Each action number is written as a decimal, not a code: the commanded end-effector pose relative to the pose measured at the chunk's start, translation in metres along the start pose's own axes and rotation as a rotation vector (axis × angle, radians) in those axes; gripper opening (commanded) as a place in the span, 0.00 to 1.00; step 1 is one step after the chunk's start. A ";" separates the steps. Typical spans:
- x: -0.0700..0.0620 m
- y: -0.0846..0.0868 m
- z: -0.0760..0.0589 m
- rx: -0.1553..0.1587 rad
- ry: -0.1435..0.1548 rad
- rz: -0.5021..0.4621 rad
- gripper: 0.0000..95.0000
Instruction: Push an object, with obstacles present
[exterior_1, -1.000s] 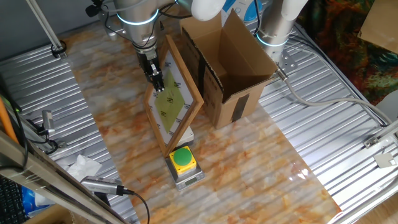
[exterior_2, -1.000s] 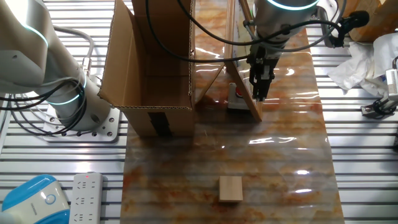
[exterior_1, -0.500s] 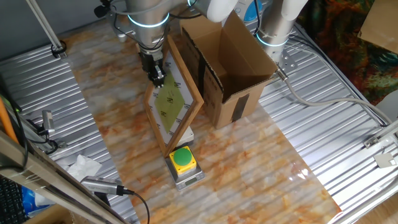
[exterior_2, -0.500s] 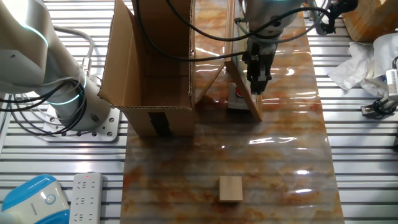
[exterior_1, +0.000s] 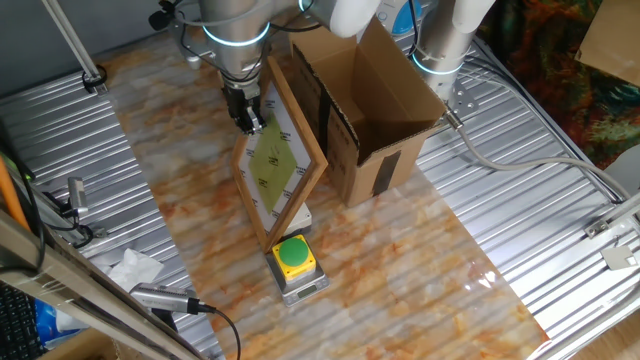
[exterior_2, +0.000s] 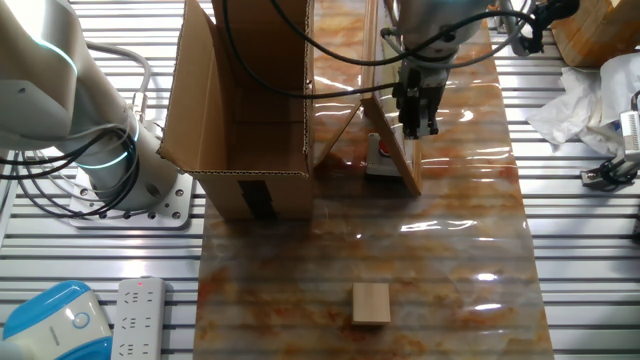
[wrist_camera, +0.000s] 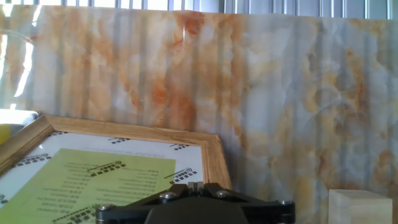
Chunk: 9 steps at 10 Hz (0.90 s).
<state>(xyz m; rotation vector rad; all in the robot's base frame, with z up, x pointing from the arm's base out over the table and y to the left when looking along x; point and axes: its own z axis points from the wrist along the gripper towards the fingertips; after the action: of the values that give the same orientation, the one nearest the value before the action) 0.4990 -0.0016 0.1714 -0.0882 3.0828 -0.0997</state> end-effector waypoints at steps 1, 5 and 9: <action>0.000 0.000 0.000 0.001 0.000 0.000 0.00; -0.001 -0.007 -0.004 -0.006 0.005 -0.005 0.00; -0.002 -0.048 -0.014 -0.031 0.017 -0.068 0.00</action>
<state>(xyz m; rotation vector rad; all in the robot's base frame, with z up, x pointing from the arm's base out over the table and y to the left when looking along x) 0.5021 -0.0476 0.1877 -0.1881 3.0964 -0.0625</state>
